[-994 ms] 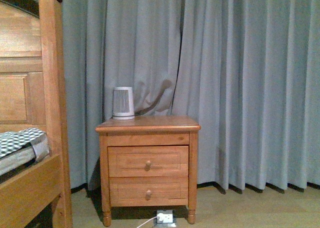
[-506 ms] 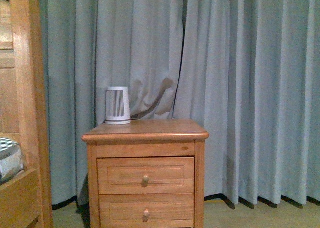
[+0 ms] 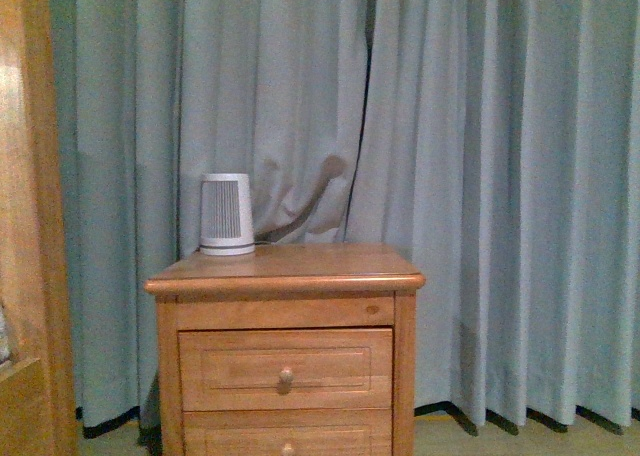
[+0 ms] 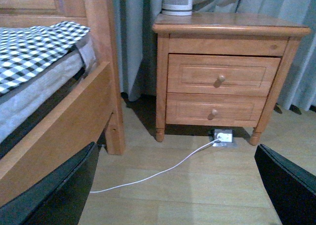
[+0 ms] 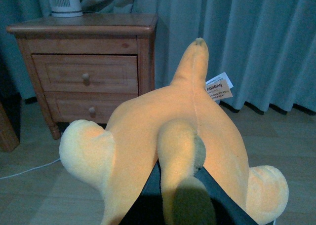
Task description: Put away toys
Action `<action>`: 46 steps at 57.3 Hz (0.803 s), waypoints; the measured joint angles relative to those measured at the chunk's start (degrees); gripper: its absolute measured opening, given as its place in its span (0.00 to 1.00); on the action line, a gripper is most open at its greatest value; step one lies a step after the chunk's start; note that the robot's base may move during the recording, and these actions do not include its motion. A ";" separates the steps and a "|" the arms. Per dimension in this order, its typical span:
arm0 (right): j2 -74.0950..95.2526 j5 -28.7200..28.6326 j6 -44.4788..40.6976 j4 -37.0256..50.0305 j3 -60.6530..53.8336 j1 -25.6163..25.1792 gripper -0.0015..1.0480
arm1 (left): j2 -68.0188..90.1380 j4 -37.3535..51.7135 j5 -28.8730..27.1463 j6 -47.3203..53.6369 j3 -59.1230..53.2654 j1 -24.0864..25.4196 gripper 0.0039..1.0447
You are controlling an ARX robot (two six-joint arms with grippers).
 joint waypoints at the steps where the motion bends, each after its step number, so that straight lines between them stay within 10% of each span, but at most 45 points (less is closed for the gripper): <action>1: 0.00 -0.09 0.00 0.00 0.00 0.00 0.06 | 0.00 0.00 0.00 0.00 0.00 0.00 0.94; 46: -0.02 0.57 0.00 -0.04 0.00 -0.02 0.06 | -0.02 0.04 0.26 0.00 0.00 -0.07 0.94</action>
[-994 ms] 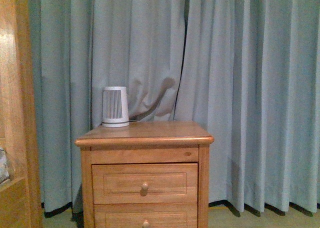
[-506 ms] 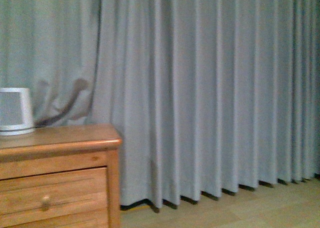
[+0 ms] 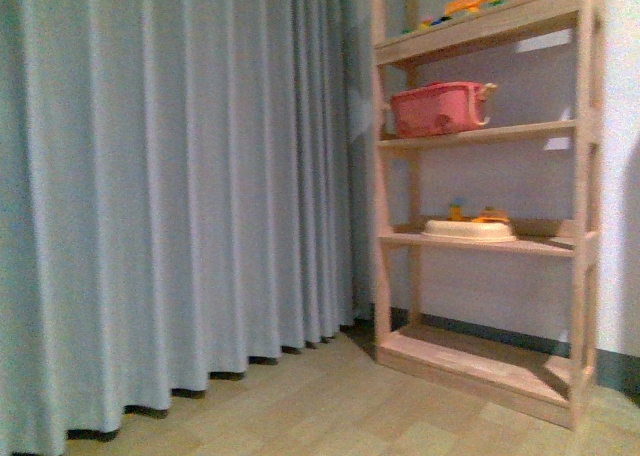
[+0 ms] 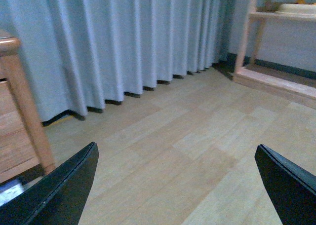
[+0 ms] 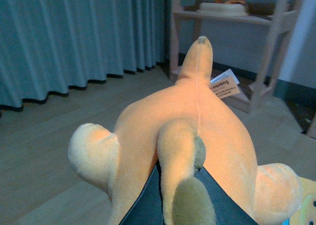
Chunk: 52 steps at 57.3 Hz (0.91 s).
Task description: Put away toys
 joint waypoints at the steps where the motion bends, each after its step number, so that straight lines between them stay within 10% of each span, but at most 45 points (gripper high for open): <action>1: 0.00 0.00 0.00 0.00 0.00 0.00 0.06 | 0.00 0.00 0.00 0.00 0.00 0.00 0.94; 52: -0.04 0.44 0.00 0.00 0.00 -0.07 0.06 | 0.00 0.00 0.24 0.00 0.00 -0.04 0.94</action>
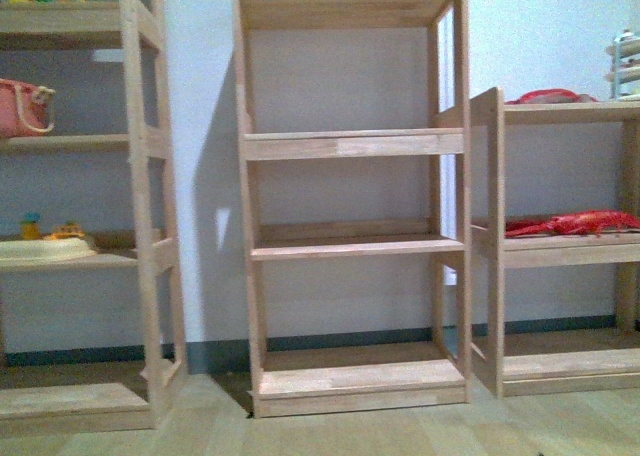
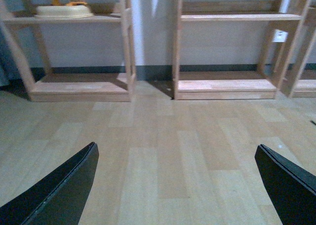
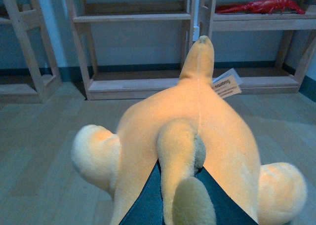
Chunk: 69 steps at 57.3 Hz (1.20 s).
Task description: Put away toys
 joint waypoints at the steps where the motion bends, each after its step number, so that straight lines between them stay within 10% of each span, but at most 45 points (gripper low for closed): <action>1: 0.00 0.00 0.00 0.00 0.00 0.00 0.06 | -0.02 0.00 -0.02 0.00 0.00 0.00 0.94; 69: 0.00 -0.37 0.00 0.00 0.00 0.09 0.06 | -0.02 0.00 -0.09 0.00 0.00 0.00 0.94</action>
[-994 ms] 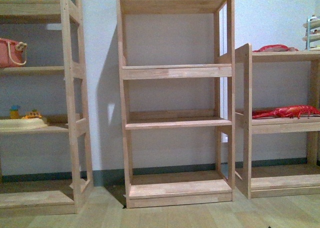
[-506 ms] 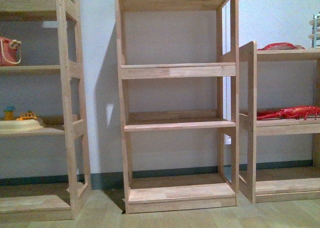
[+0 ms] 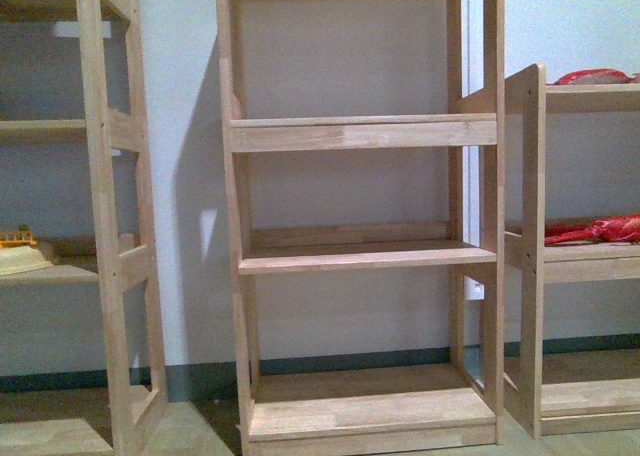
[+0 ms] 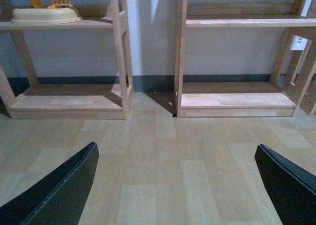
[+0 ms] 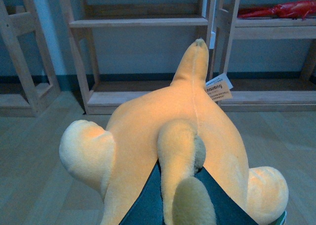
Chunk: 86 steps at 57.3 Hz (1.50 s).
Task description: Put away toys
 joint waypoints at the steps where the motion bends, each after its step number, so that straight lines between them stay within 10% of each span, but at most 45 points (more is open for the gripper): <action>1: 0.00 0.02 0.00 0.00 0.00 0.00 0.06 | 0.00 0.00 0.00 0.02 0.00 0.00 0.94; 86: 0.04 -0.28 0.00 0.00 0.00 0.00 0.06 | 0.07 0.00 -0.15 0.00 0.00 0.00 0.94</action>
